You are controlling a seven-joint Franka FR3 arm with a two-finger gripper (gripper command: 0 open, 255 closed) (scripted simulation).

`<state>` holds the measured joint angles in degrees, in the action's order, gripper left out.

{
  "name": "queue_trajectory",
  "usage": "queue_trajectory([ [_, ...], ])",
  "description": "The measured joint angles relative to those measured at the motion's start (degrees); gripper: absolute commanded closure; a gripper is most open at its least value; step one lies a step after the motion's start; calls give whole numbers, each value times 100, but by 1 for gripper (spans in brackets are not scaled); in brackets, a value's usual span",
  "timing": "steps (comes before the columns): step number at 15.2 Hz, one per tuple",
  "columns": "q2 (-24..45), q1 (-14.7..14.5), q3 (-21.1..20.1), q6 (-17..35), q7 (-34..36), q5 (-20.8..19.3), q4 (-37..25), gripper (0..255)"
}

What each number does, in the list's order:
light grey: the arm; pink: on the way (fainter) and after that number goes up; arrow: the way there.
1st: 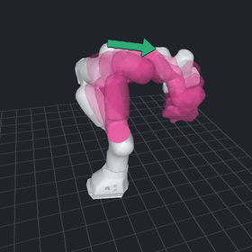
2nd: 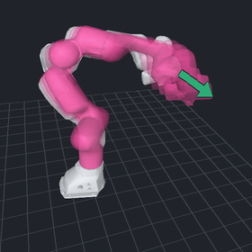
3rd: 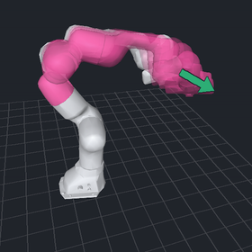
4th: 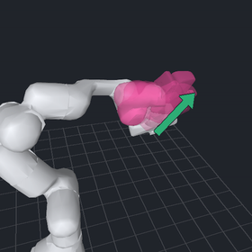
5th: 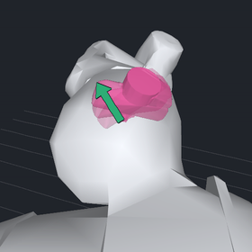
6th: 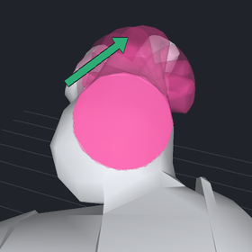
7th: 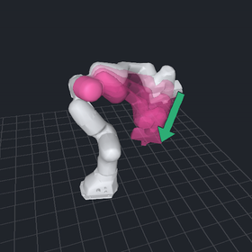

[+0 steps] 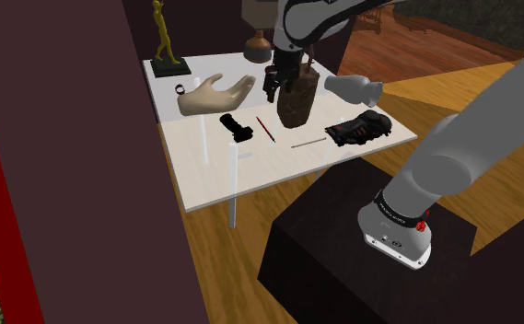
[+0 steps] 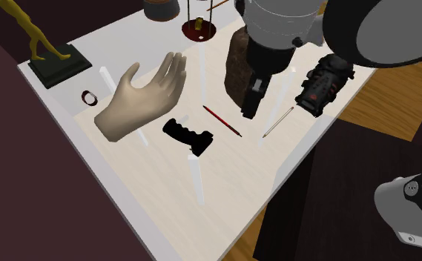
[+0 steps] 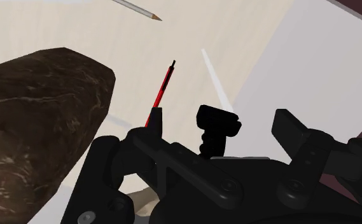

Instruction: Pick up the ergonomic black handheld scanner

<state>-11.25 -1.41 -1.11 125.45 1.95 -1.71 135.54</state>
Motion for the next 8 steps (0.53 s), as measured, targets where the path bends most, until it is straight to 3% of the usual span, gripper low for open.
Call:
queue_trajectory([
  [8, 1826, -74, -102, 838, 333, -206, -1007, 0],
])
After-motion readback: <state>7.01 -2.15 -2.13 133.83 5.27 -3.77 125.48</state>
